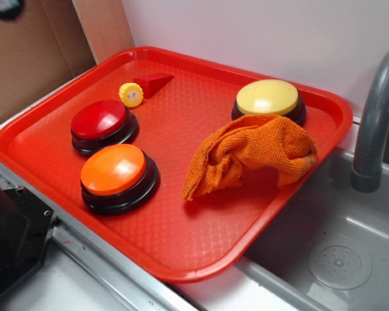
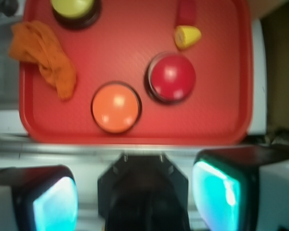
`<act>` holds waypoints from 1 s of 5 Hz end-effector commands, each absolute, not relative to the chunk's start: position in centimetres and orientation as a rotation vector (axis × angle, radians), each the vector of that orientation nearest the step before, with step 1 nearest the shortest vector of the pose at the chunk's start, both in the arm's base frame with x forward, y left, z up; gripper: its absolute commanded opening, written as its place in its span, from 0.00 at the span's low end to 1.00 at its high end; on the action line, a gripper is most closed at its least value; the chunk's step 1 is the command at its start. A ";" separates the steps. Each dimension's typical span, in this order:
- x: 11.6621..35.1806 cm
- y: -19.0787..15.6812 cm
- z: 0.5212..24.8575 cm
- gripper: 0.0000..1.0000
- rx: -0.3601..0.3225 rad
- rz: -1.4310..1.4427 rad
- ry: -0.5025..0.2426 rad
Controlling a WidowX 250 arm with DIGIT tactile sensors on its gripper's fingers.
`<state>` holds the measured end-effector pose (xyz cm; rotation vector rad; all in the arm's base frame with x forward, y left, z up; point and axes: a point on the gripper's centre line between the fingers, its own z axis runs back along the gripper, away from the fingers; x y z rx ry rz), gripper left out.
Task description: Push the orange button.
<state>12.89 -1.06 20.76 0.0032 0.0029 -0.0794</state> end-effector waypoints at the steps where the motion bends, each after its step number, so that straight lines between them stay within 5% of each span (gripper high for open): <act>1: 14.3 -1.2 15.0 1.00 0.082 -0.210 -0.096; 2: 14.8 -1.7 12.8 1.00 0.066 -0.197 -0.083; 5: 14.8 -1.7 12.8 1.00 0.066 -0.197 -0.083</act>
